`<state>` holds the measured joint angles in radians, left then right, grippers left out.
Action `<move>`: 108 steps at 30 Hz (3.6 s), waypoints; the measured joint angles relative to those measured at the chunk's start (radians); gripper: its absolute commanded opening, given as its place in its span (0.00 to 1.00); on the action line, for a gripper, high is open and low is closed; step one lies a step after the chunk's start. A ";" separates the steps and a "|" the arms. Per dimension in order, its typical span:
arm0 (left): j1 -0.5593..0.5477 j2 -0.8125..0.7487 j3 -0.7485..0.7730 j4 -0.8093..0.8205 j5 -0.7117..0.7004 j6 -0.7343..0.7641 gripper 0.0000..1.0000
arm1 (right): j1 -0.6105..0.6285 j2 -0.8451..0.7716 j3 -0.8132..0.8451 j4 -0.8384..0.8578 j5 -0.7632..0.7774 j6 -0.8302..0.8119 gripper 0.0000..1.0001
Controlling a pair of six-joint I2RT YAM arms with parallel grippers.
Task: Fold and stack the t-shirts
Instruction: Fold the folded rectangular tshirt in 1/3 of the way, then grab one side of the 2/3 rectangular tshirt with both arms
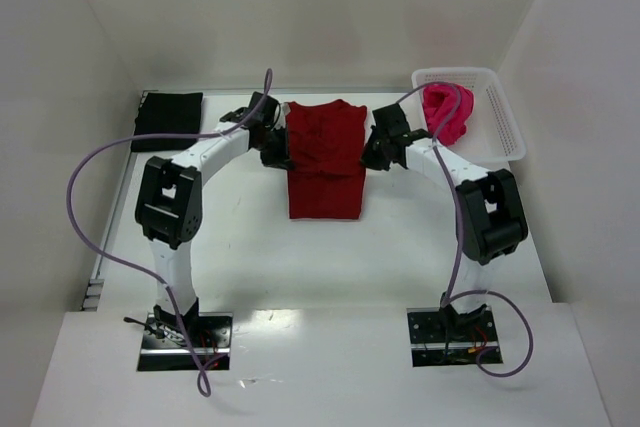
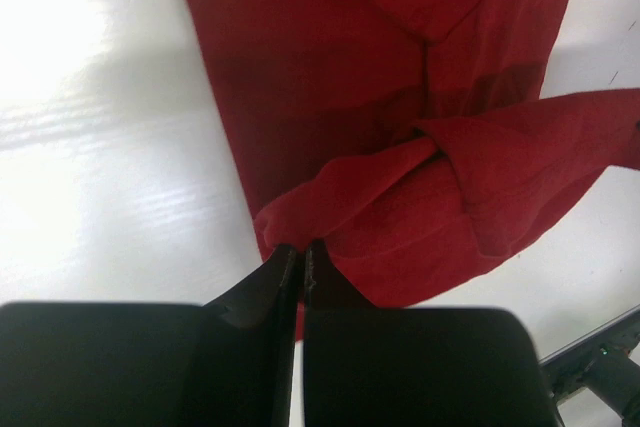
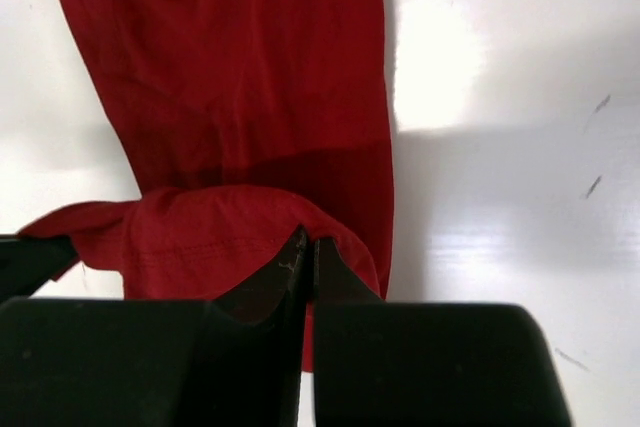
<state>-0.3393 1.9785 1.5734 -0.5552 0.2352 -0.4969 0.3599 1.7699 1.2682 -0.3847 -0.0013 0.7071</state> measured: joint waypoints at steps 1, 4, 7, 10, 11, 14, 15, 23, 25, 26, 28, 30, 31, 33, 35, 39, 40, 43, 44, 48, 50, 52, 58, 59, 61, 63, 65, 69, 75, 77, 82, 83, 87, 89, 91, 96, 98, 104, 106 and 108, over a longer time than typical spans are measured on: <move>0.002 0.016 0.015 -0.002 0.005 0.002 0.02 | -0.005 0.013 0.013 0.000 -0.001 -0.004 0.02; 0.007 0.064 0.063 -0.007 0.015 0.019 0.02 | -0.013 0.062 0.060 0.002 -0.003 -0.015 0.03; 0.015 0.092 0.079 -0.006 0.018 0.026 0.09 | -0.014 0.108 0.090 0.016 -0.010 -0.025 0.03; 0.025 0.107 0.080 -0.011 0.023 0.034 0.39 | -0.014 0.144 0.106 0.021 -0.021 -0.028 0.10; 0.029 0.114 0.084 -0.012 0.024 0.034 0.44 | -0.014 0.156 0.109 0.026 -0.025 -0.030 0.11; 0.043 0.122 0.085 -0.010 0.027 0.032 0.50 | -0.014 0.184 0.112 0.029 -0.036 -0.033 0.24; 0.048 0.123 0.085 -0.006 0.029 0.032 0.53 | -0.014 0.188 0.112 0.029 -0.037 -0.033 0.29; 0.085 0.134 0.146 0.006 0.037 0.052 0.78 | -0.014 0.191 0.135 0.040 -0.033 -0.036 0.97; 0.094 0.134 0.158 0.012 0.042 0.055 0.81 | -0.017 0.191 0.153 0.041 -0.024 -0.038 1.00; 0.097 0.134 0.159 0.014 0.043 0.055 0.86 | -0.018 0.190 0.163 0.041 -0.020 -0.040 1.00; 0.102 0.133 0.159 0.013 0.048 0.060 0.87 | -0.021 0.186 0.174 0.049 -0.011 -0.046 0.99; 0.108 0.124 0.150 0.014 0.060 0.072 0.87 | -0.025 0.171 0.173 0.056 -0.005 -0.050 0.83; 0.109 0.113 0.138 0.016 0.069 0.076 0.85 | -0.027 0.158 0.171 0.060 -0.002 -0.058 0.75; 0.110 0.080 0.103 0.022 0.102 0.078 0.79 | -0.031 0.120 0.161 0.069 -0.003 -0.063 0.39; 0.109 0.049 0.077 0.029 0.140 0.078 0.58 | -0.034 0.074 0.150 0.087 -0.015 -0.070 0.19; 0.101 0.016 0.056 0.058 0.189 0.087 0.30 | -0.034 0.016 0.109 0.130 -0.036 -0.072 0.07; 0.098 0.016 0.056 0.065 0.195 0.098 0.27 | -0.034 0.016 0.099 0.140 -0.044 -0.072 0.07; 0.090 0.022 0.056 0.073 0.214 0.107 0.17 | -0.034 0.024 0.064 0.159 -0.080 -0.074 0.06; 0.088 0.029 0.057 0.079 0.225 0.109 0.15 | -0.034 0.031 0.055 0.161 -0.094 -0.077 0.06; 0.077 0.082 0.072 0.106 0.250 0.108 0.08 | -0.034 0.076 0.051 0.173 -0.128 -0.081 0.06; 0.068 0.114 0.080 0.111 0.242 0.108 0.08 | -0.033 0.103 0.054 0.176 -0.135 -0.084 0.06; 0.056 0.135 0.083 0.111 0.212 0.108 0.05 | -0.029 0.127 0.060 0.176 -0.133 -0.092 0.06; 0.003 0.179 0.113 0.111 0.058 0.110 0.03 | 0.018 0.254 0.173 0.150 -0.051 -0.126 0.03; -0.005 0.184 0.116 0.111 0.038 0.110 0.03 | 0.025 0.268 0.177 0.149 -0.034 -0.129 0.03; -0.013 0.195 0.117 0.111 -0.002 0.111 0.03 | 0.037 0.283 0.177 0.134 -0.004 -0.129 0.03; -0.014 0.209 0.120 0.110 -0.035 0.115 0.03 | 0.042 0.291 0.177 0.117 0.026 -0.129 0.03; -0.010 0.235 0.136 0.105 -0.066 0.121 0.03 | 0.042 0.294 0.177 0.108 0.061 -0.130 0.03; -0.006 0.273 0.193 0.087 -0.108 0.124 0.05 | 0.042 0.300 0.180 0.095 0.118 -0.134 0.04; 0.021 0.272 0.206 0.080 -0.118 0.133 0.35 | 0.021 0.294 0.179 0.085 0.120 -0.137 0.14; 0.032 0.256 0.198 0.076 -0.112 0.140 0.51 | 0.013 0.277 0.177 0.085 0.105 -0.137 0.27; 0.052 0.099 0.081 0.045 -0.075 0.165 0.68 | 0.006 0.122 0.104 0.083 0.068 -0.145 0.59; 0.051 0.055 0.056 0.036 -0.063 0.173 0.69 | 0.006 0.084 0.090 0.079 0.059 -0.146 0.63; 0.048 -0.100 -0.020 0.016 0.004 0.188 0.77 | 0.006 -0.039 0.058 0.061 -0.019 -0.161 0.75; 0.046 -0.156 -0.066 0.008 0.032 0.191 0.80 | 0.015 -0.076 0.023 0.057 -0.044 -0.167 0.78; 0.039 -0.183 -0.119 0.008 0.044 0.192 0.80 | 0.032 -0.100 -0.032 0.054 -0.067 -0.170 0.80; 0.021 -0.187 -0.276 -0.009 0.099 0.178 0.80 | 0.055 -0.113 -0.224 0.048 -0.150 -0.153 0.80; 0.016 -0.187 -0.321 -0.018 0.109 0.172 0.80 | 0.060 -0.117 -0.294 0.040 -0.172 -0.140 0.80; -0.002 -0.201 -0.378 -0.001 0.136 0.127 0.79 | 0.076 -0.170 -0.349 0.022 -0.181 -0.108 0.80; -0.016 -0.210 -0.386 0.020 0.137 0.102 0.77 | 0.077 -0.191 -0.349 0.028 -0.179 -0.096 0.80; -0.036 -0.215 -0.393 0.048 0.137 0.079 0.76 | 0.077 -0.195 -0.349 0.038 -0.179 -0.087 0.79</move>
<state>-0.3752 1.7638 1.1801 -0.5072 0.3717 -0.4183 0.4370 1.5749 0.9188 -0.3470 -0.1799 0.6205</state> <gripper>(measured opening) 0.774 0.797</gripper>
